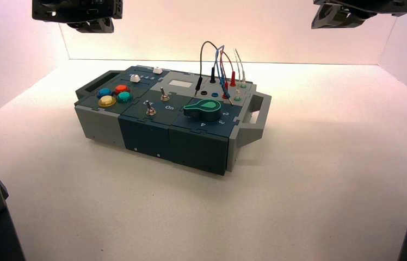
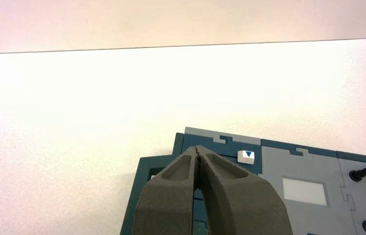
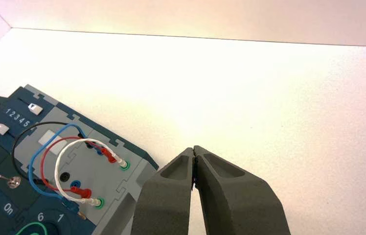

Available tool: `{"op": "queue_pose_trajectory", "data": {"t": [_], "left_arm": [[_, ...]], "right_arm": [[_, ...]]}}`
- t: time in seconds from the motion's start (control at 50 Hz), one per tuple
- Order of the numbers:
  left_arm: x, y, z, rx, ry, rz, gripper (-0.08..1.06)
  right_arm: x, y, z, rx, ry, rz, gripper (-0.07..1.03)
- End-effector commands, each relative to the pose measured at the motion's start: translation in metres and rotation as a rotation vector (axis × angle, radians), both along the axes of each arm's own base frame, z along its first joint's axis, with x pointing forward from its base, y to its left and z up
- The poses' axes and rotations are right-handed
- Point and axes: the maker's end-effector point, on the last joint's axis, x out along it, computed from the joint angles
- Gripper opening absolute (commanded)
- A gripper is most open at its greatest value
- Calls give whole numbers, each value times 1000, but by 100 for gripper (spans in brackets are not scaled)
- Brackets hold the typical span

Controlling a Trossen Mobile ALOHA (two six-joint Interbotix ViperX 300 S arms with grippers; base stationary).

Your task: Flip the top switch on with the left gripper.

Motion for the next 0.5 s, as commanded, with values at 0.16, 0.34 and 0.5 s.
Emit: {"op": "queue_pose_trajectory", "data": {"t": [0.16, 0.34, 0.5], "left_arm": [[4, 1, 7, -8, -23, 7, -3], [1, -1, 6, -8, 23, -1, -3], [-1, -5, 8, -9, 83, -17, -3]], "right_arm": [[5, 2, 11, 6, -35, 2, -2], [3, 7, 11, 11, -20, 22, -2], [-3, 27, 11, 14, -12, 89, -2]]}}
